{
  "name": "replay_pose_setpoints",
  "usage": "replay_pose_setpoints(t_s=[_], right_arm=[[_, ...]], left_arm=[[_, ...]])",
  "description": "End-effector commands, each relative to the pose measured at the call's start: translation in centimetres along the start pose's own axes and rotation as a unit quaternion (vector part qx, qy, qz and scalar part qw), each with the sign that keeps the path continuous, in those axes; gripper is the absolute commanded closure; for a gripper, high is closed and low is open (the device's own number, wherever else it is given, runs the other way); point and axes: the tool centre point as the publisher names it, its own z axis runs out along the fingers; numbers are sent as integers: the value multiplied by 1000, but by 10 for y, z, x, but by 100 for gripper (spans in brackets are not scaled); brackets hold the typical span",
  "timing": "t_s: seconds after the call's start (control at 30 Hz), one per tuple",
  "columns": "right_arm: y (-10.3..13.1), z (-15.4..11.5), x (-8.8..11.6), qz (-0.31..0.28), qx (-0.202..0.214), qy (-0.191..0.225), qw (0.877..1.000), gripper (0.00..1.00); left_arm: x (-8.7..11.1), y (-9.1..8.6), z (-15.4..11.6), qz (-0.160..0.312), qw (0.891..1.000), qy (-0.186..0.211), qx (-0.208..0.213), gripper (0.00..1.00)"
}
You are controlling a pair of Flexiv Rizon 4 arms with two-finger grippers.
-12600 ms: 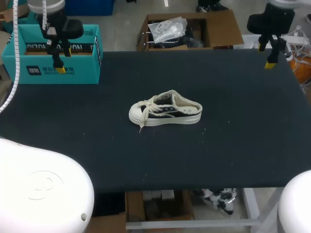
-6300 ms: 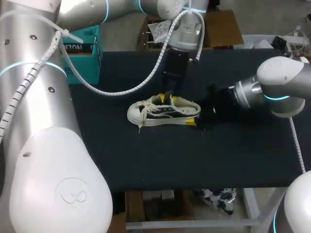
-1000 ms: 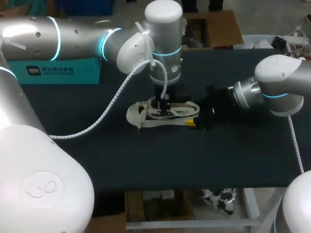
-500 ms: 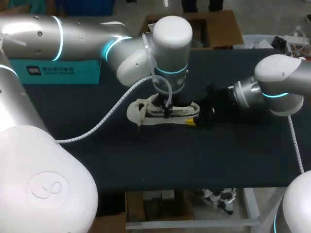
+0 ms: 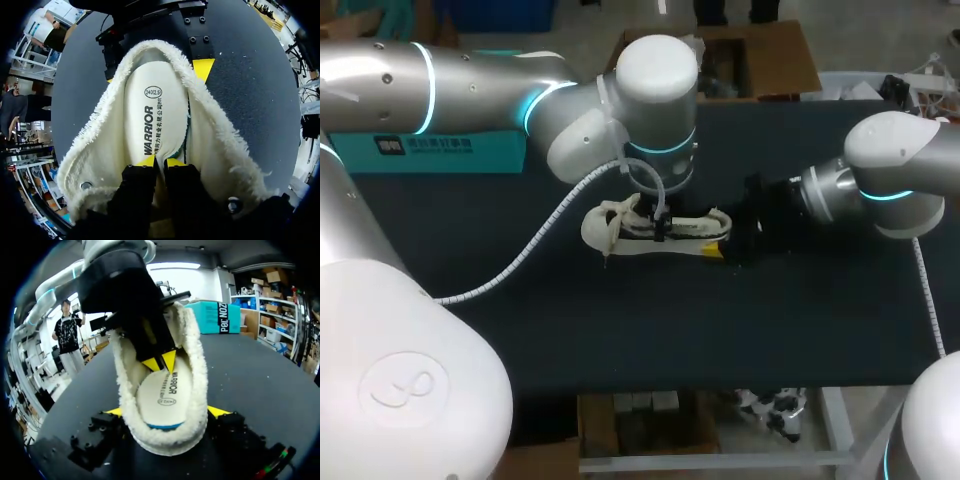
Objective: Open the shoe tongue, take the insole out of the shoe, put the insole back into the shoe, and pack the shoe into the shoebox
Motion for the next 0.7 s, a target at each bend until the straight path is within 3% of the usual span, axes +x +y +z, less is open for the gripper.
replay_pose_setpoints(t_s=[0.03,0.33,0.7], right_arm=[[-6,6,3,-1,-2,4,1000,100],[-6,6,3,-1,-2,4,1000,100],[-6,6,3,-1,-2,4,1000,100]], left_arm=[[-7,4,-24,3,999,2,42,100],[-6,-5,-59,14,996,25,89,100],[-5,-6,-63,31,989,70,129,100]])
